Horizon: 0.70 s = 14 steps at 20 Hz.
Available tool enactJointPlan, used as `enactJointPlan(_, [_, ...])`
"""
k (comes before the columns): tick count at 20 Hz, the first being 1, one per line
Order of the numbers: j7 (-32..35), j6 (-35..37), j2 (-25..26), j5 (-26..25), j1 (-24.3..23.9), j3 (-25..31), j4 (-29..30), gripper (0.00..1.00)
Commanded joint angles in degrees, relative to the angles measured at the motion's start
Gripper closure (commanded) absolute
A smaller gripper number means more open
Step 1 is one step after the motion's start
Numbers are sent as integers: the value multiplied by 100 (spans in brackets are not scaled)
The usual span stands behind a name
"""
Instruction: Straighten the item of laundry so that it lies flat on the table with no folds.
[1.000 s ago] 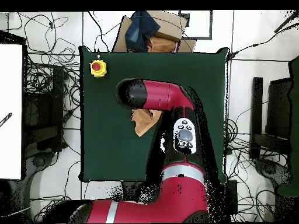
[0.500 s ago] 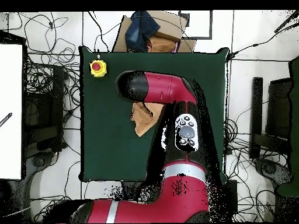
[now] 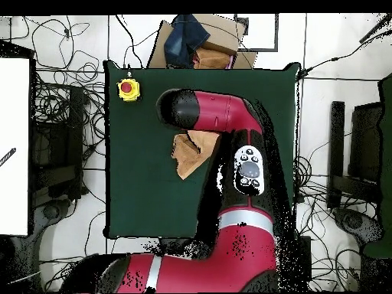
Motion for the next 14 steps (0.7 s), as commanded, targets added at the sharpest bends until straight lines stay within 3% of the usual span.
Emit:
enactJointPlan(1, [458,180,292,-212,-141,123,245,0])
enactJointPlan(14, [388,-290,605,-341,-247,212,106,0])
